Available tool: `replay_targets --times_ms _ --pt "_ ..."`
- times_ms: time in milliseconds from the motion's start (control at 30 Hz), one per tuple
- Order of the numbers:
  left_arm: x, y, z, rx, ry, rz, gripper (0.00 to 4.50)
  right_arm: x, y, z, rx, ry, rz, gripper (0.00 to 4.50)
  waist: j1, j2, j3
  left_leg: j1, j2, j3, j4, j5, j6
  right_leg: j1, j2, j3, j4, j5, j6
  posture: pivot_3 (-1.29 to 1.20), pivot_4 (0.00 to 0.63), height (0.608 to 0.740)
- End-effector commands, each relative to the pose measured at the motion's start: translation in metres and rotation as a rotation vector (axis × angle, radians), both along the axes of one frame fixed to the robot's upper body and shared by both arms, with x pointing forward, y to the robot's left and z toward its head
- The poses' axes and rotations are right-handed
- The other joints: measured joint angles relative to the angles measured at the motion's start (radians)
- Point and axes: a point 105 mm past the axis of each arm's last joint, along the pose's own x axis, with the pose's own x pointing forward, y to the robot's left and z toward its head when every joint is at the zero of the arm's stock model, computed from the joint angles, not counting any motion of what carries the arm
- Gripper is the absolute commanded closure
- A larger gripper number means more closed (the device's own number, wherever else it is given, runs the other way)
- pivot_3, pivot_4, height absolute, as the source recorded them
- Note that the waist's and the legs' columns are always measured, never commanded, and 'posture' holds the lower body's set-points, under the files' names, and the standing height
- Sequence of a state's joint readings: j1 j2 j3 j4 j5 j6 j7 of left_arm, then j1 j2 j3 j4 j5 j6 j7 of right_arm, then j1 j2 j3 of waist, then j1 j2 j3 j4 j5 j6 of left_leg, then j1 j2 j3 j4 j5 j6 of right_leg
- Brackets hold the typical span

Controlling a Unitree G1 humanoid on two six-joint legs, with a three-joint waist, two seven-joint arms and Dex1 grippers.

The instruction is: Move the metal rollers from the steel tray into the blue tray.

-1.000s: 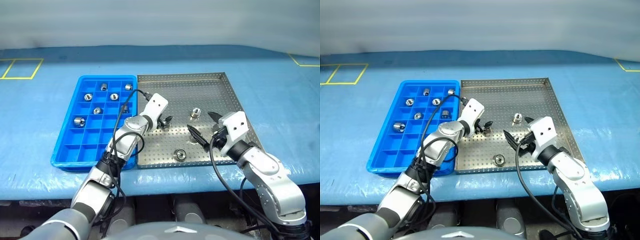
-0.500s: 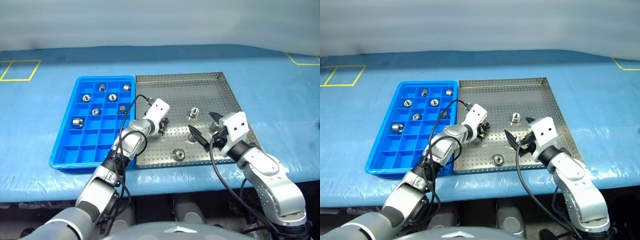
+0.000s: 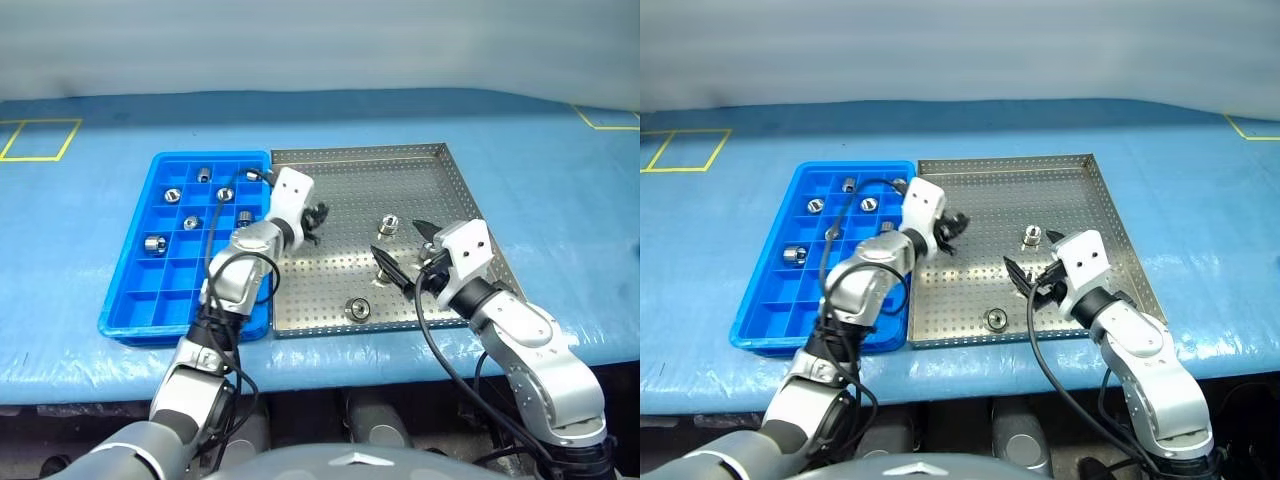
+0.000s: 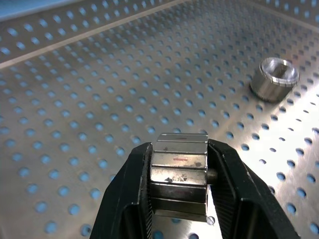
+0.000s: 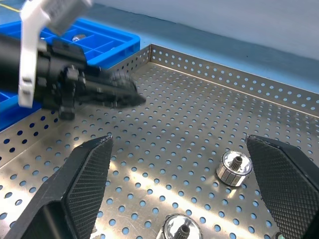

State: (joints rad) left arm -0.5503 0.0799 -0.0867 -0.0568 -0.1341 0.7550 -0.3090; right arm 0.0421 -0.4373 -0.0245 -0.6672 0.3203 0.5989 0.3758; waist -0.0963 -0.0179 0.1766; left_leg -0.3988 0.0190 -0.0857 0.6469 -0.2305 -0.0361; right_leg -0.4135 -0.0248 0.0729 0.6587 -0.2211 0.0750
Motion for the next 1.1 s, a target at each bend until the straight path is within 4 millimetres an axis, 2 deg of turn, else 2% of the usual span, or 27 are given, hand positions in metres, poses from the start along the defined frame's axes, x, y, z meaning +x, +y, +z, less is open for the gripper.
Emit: replay_targets --times_ms 33,167,267,400,467,600,767,967,1100 --pt "-0.014 0.038 0.03 0.031 -0.074 0.079 3.22 0.0 0.012 0.006 0.012 -0.027 0.049 0.0 -0.002 0.0 0.0 0.001 0.0 0.0 -0.001 0.0 0.0 0.0 0.0 0.0 0.0 0.0 0.0 -0.08 0.15 0.74" --pt "-0.048 0.086 0.043 0.16 -0.031 0.117 3.22 -0.001 0.026 0.002 0.031 -0.007 0.114 0.0 0.003 0.0 0.0 0.002 0.001 0.0 -0.001 0.0 0.0 0.0 0.001 0.0 0.001 -0.001 -0.001 -0.01 0.15 0.74" --pt "-0.071 0.114 0.057 0.236 -0.017 0.146 3.22 -0.002 0.036 0.001 0.046 0.002 0.166 0.0 0.018 -0.001 0.001 0.001 0.001 -0.001 -0.001 0.0 0.0 0.0 0.001 -0.002 0.001 -0.001 -0.002 0.03 0.15 0.74" --pt "-0.098 0.127 0.066 0.271 0.017 0.112 3.22 0.0 0.049 0.002 0.069 0.004 0.227 0.0 0.046 -0.001 0.002 0.001 0.001 -0.001 0.0 0.0 0.0 0.001 0.0 -0.002 0.0 -0.003 -0.006 0.07 0.15 0.74" --pt "-0.106 0.135 0.059 0.294 0.063 0.129 3.22 0.001 0.052 0.002 0.069 0.005 0.241 0.0 0.056 -0.001 0.002 0.001 0.001 -0.001 0.0 0.0 0.0 0.001 0.0 -0.002 0.0 -0.003 -0.006 0.09 0.15 0.74" --pt "-0.125 0.163 0.022 0.378 0.226 0.222 3.22 0.002 0.052 0.003 0.066 0.002 0.253 0.0 0.063 -0.001 0.002 0.002 0.001 -0.001 -0.002 0.0 0.0 0.001 0.0 -0.003 0.001 -0.004 -0.007 0.11 0.15 0.74" --pt "-0.132 0.189 -0.006 0.43 0.325 0.344 3.22 0.003 0.05 0.003 0.058 0.0 0.254 0.0 0.085 -0.002 0.002 0.002 0.002 -0.002 -0.001 0.0 0.0 0.001 0.0 -0.004 0.001 -0.006 -0.01 0.11 0.15 0.74" --pt "-0.138 0.209 -0.021 0.454 0.374 0.422 3.22 0.005 0.048 0.004 0.047 -0.003 0.245 0.0 0.086 -0.002 0.002 0.002 0.002 -0.001 -0.001 0.0 -0.001 0.001 -0.001 -0.004 0.001 -0.006 -0.01 0.11 0.15 0.74" --pt "-0.132 0.209 -0.026 0.458 0.361 0.425 3.22 0.006 0.048 0.005 0.043 -0.004 0.242 0.0 0.086 -0.002 0.002 0.002 0.002 -0.001 -0.002 0.0 -0.001 0.0 -0.001 -0.004 0.001 -0.006 -0.011 0.11 0.15 0.74"
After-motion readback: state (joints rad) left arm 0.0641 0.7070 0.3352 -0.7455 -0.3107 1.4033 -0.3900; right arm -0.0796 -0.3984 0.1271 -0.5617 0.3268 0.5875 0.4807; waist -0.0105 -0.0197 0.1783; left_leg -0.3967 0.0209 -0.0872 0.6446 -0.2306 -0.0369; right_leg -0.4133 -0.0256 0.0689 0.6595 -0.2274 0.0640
